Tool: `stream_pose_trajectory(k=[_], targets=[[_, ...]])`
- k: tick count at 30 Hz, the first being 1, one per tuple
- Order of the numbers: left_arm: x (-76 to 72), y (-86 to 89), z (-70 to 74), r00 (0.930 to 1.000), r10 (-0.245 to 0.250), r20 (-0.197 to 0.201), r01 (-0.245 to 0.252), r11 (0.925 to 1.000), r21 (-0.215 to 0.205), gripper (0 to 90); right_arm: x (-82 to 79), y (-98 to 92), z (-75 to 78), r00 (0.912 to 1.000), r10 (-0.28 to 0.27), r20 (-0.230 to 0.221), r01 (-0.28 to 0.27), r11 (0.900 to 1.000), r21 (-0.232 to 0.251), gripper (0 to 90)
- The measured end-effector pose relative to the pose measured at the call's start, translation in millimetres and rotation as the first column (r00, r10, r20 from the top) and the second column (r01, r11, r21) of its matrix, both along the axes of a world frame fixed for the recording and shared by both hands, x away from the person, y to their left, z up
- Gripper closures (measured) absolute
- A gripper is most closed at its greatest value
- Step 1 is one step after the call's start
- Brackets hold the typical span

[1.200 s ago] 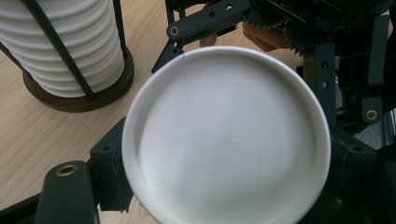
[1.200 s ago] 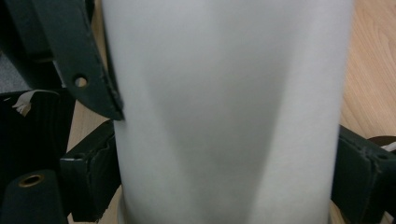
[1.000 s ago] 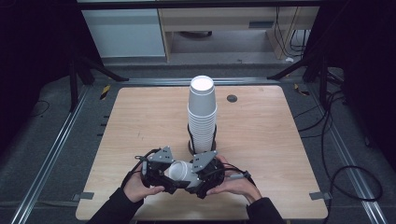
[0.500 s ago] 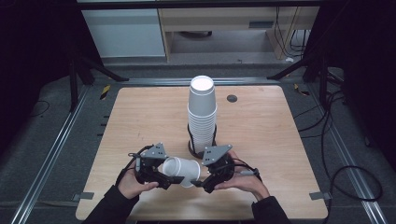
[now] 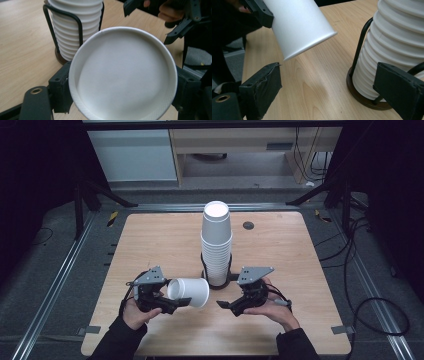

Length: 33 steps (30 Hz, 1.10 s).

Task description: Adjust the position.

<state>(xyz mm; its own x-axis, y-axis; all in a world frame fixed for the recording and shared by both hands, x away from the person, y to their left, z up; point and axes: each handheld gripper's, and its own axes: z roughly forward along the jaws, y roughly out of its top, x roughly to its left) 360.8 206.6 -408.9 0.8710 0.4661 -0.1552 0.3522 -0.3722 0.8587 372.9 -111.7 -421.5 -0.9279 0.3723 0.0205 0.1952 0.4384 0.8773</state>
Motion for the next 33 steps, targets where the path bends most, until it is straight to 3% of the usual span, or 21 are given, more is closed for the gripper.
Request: stream_pose_trajectory(k=[1, 2, 3, 4, 14, 25, 32, 33], targets=[[0.0, 0.0, 0.0, 1.0000, 0.000, 0.000, 0.000, 1.0000, 0.000, 20.9, 0.0, 0.0, 0.0, 1.0000, 0.000, 0.000, 0.000, 1.000, 0.000, 7.6], [0.0, 1.7, 0.3, 1.0000, -0.001, 0.005, 0.001, 0.9991, -0.042, 20.9, 0.7, -1.6, -1.3, 0.9999, -0.010, -0.009, 0.010, 1.000, 0.020, 7.6], [0.0, 1.7, 0.3, 1.0000, -0.001, 0.005, 0.001, 0.9991, -0.042, 20.9, 0.9, -2.0, -2.1, 0.9998, -0.008, -0.020, 0.008, 1.000, 0.028, 7.6], [-0.3, 2.9, 0.3, 0.9999, -0.004, 0.011, 0.005, 0.9971, -0.076, 20.9, 1.0, -2.1, -3.1, 0.9997, -0.007, -0.025, 0.008, 0.999, 0.037, 7.5], [-2.8, 0.0, -0.7, 0.9984, -0.051, 0.025, 0.054, 0.9861, -0.157, 20.9, -0.2, 6.9, -10.4, 0.9971, 0.041, -0.064, -0.036, 0.996, 0.078, 7.0], [-12.3, -11.3, 3.6, 0.9912, -0.125, 0.045, 0.130, 0.9766, -0.171, 21.0, -4.2, 17.2, -13.1, 0.9873, 0.122, -0.101, -0.109, 0.985, 0.133, 6.5], [-17.8, -19.3, 4.0, 0.9837, -0.172, 0.053, 0.178, 0.9696, -0.168, 21.1, -7.1, 23.1, -14.3, 0.9738, 0.192, -0.122, -0.171, 0.971, 0.167, 5.6], [-18.9, -21.3, 3.7, 0.9812, -0.185, 0.054, 0.192, 0.9672, -0.166, 21.1, -7.8, 24.7, -15.1, 0.9685, 0.213, -0.128, -0.189, 0.966, 0.178, 5.3]])
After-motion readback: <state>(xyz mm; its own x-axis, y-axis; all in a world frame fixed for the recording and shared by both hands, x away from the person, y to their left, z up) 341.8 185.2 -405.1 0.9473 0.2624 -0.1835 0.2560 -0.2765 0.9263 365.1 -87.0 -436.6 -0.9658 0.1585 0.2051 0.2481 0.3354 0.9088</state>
